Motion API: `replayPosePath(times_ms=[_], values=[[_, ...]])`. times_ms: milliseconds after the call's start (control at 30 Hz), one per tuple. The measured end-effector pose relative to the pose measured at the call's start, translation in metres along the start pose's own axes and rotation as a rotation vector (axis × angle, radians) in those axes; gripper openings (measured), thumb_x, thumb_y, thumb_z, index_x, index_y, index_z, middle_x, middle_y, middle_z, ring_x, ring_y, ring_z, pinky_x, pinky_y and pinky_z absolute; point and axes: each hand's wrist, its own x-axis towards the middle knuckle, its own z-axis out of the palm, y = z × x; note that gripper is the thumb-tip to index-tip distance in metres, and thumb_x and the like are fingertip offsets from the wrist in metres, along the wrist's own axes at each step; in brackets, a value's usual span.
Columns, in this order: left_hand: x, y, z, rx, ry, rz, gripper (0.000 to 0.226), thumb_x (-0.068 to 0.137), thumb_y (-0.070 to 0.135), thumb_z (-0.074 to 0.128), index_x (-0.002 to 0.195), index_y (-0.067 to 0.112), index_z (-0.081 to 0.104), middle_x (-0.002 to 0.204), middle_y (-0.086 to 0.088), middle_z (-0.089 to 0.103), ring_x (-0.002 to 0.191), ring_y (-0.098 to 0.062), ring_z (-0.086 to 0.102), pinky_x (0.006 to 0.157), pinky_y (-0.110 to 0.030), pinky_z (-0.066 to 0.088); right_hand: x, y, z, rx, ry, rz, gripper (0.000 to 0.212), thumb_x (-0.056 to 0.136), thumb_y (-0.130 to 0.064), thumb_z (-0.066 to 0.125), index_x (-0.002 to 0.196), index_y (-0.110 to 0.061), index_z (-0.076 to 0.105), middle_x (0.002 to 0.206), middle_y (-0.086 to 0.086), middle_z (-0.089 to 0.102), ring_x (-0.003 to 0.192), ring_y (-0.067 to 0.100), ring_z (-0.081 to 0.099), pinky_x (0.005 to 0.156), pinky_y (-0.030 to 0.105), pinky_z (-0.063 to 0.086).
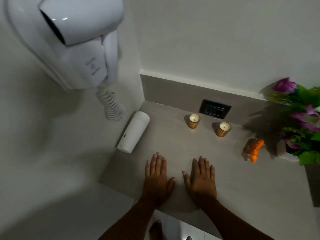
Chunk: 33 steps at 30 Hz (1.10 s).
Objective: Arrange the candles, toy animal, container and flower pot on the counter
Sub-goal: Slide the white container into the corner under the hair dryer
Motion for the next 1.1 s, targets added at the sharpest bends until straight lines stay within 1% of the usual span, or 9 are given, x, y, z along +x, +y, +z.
replayPosePath(times_ms=[133, 200, 333, 467, 567, 767, 900, 1000, 1100], values=[[0.022, -0.02, -0.033, -0.044, 0.174, -0.22, 0.084, 0.092, 0.053, 0.052, 0.155, 0.006, 0.023, 0.164, -0.017, 0.021, 0.153, -0.034, 0.017, 0.123, -0.055, 0.015, 0.003, -0.002, 0.002, -0.036, -0.036, 0.008, 0.078, 0.093, -0.069, 0.021, 0.151, -0.018, 0.028, 0.161, 0.012, 0.023, 0.15, 0.029, 0.01, 0.121, 0.046, 0.001], [0.039, -0.034, -0.051, -0.007, 0.216, -0.331, 0.084, 0.092, 0.051, 0.055, 0.153, 0.003, 0.026, 0.162, -0.022, 0.024, 0.15, -0.039, 0.023, 0.121, -0.055, 0.02, 0.003, -0.002, 0.001, -0.037, -0.036, 0.01, 0.078, 0.093, -0.069, 0.02, 0.15, -0.018, 0.029, 0.16, 0.012, 0.024, 0.149, 0.029, 0.012, 0.121, 0.046, 0.003], [0.059, -0.062, -0.072, 0.039, 0.154, -0.459, 0.087, 0.084, 0.035, 0.068, 0.153, 0.001, 0.028, 0.159, -0.024, 0.03, 0.139, -0.044, 0.038, 0.116, -0.053, 0.035, 0.003, -0.006, -0.004, -0.036, -0.038, 0.021, 0.08, 0.091, -0.071, 0.016, 0.15, -0.018, 0.031, 0.16, 0.011, 0.025, 0.149, 0.029, 0.013, 0.122, 0.046, 0.004], [0.061, -0.084, -0.082, 0.142, 0.152, -0.5, 0.064, 0.085, 0.012, 0.064, 0.145, 0.004, 0.045, 0.149, -0.019, 0.048, 0.136, -0.038, 0.046, 0.112, -0.049, 0.038, 0.006, -0.012, -0.006, -0.041, -0.066, 0.01, 0.084, 0.088, -0.074, 0.008, 0.152, -0.021, 0.026, 0.162, 0.008, 0.021, 0.15, 0.026, 0.009, 0.122, 0.045, 0.003], [0.066, -0.09, -0.089, 0.18, 0.18, -0.427, 0.056, 0.084, 0.006, 0.061, 0.139, 0.004, 0.052, 0.14, -0.02, 0.056, 0.128, -0.038, 0.054, 0.108, -0.049, 0.043, 0.008, -0.013, -0.014, -0.039, -0.075, 0.023, 0.083, 0.089, -0.073, 0.01, 0.153, -0.022, 0.022, 0.163, 0.007, 0.017, 0.15, 0.026, 0.006, 0.122, 0.045, 0.003], [0.052, -0.099, -0.086, 0.148, 0.177, -0.342, 0.067, 0.071, -0.003, 0.069, 0.137, 0.0, 0.056, 0.134, -0.023, 0.06, 0.123, -0.041, 0.059, 0.101, -0.05, 0.052, -0.001, -0.017, -0.024, -0.032, -0.108, 0.065, 0.079, 0.09, -0.069, 0.023, 0.153, -0.022, 0.025, 0.163, 0.006, 0.016, 0.151, 0.025, 0.005, 0.122, 0.046, 0.005], [0.058, -0.093, -0.095, 0.174, 0.135, -0.32, 0.075, 0.06, 0.01, 0.086, 0.13, 0.004, 0.063, 0.125, -0.018, 0.067, 0.11, -0.039, 0.066, 0.09, -0.049, 0.056, -0.001, -0.021, -0.03, 0.003, -0.083, 0.06, 0.075, 0.091, -0.064, 0.033, 0.15, -0.019, 0.033, 0.161, 0.009, 0.023, 0.15, 0.026, 0.011, 0.121, 0.046, 0.006], [0.065, -0.082, -0.099, 0.174, 0.187, -0.223, 0.067, 0.068, 0.009, 0.084, 0.131, 0.001, 0.061, 0.128, -0.02, 0.065, 0.105, -0.04, 0.066, 0.091, -0.048, 0.056, 0.0, -0.022, -0.032, 0.012, -0.077, 0.06, 0.074, 0.091, -0.063, 0.034, 0.149, -0.019, 0.036, 0.161, 0.009, 0.025, 0.15, 0.026, 0.014, 0.121, 0.046, 0.007], [0.083, -0.068, -0.109, 0.151, 0.26, -0.187, 0.06, 0.074, -0.002, 0.077, 0.131, 0.0, 0.06, 0.132, -0.021, 0.063, 0.113, -0.042, 0.062, 0.096, -0.051, 0.055, 0.0, -0.021, -0.031, -0.008, -0.082, 0.058, 0.074, 0.091, -0.064, 0.033, 0.149, -0.019, 0.038, 0.16, 0.009, 0.027, 0.149, 0.027, 0.016, 0.121, 0.047, 0.009]])
